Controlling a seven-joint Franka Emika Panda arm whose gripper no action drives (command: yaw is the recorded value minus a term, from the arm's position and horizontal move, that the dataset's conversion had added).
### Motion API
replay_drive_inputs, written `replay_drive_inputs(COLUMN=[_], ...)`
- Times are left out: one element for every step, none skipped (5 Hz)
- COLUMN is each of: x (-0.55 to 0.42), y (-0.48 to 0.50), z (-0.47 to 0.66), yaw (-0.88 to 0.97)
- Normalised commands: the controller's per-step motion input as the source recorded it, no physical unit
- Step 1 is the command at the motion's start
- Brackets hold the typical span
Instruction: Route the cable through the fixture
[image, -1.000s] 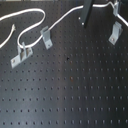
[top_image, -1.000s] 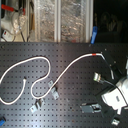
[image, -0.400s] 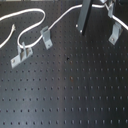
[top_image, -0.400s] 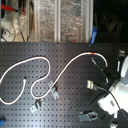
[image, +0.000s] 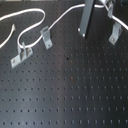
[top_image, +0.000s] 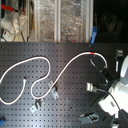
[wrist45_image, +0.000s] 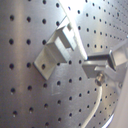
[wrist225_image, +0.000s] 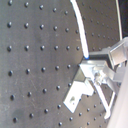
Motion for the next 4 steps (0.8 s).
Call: replay_drive_inputs(x=[-0.003, -0.082, 0.0, -0.208], y=[0.005, -0.041, 0.0, -0.137], z=[0.03, 0.03, 0.03, 0.5], yaw=[0.0, 0.0, 0.0, -0.01])
